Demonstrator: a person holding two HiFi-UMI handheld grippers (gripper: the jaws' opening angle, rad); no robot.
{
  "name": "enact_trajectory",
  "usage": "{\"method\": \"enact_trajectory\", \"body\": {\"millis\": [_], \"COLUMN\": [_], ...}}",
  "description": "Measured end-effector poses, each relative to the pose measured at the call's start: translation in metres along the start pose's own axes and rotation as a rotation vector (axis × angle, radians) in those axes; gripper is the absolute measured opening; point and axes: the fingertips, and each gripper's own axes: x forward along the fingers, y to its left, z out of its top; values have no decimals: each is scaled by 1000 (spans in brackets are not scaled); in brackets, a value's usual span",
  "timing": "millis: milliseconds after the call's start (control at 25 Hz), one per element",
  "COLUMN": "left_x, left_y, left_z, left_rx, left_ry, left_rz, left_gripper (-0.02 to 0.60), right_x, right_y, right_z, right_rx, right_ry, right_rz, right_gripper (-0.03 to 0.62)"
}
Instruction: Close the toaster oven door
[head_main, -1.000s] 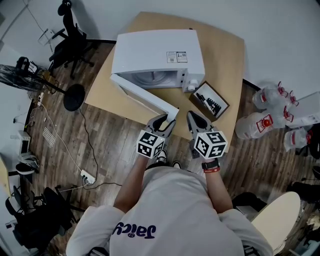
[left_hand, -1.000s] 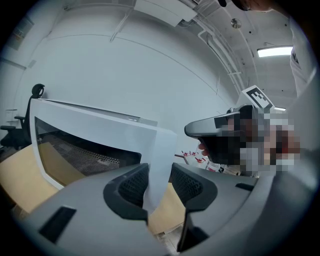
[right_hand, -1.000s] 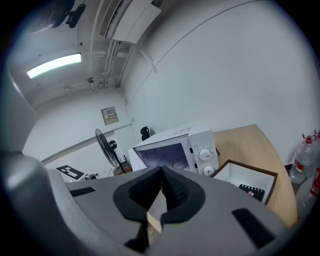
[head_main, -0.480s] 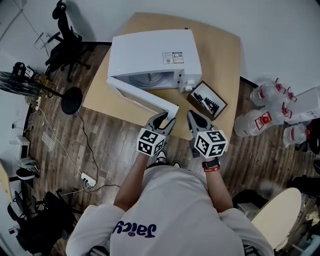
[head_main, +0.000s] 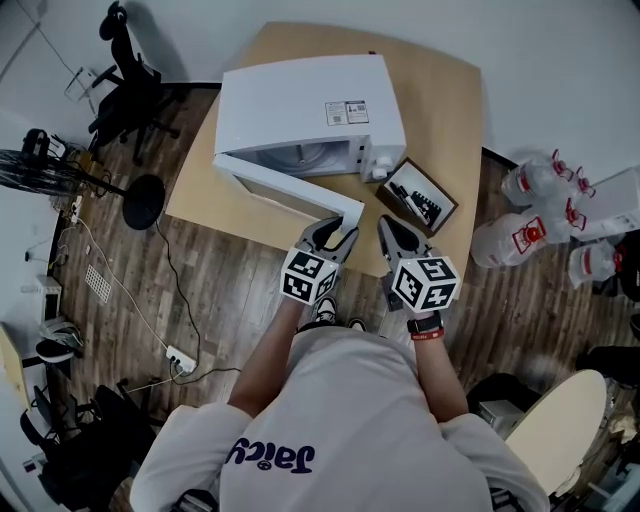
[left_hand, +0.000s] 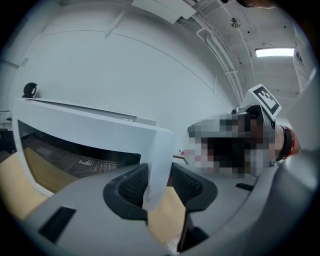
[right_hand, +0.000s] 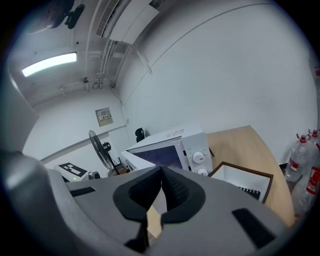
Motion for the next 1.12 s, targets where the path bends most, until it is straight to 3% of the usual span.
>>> {"method": "enact_trajectory", "body": {"millis": [880,1120], "left_x": [35,42], "left_y": [19,23], "left_z": [19,23], "left_rx": [6,-30], "left_ry": [15,11], "left_rz": [-15,-22], "left_gripper": [160,160], "right_x": [9,12], "right_y": [-11,-19], "right_z": [13,15], "right_rx": [18,56], "right_ry": [-17,-25], "right_rz": [-33,-53], "right_gripper": [15,15]}}
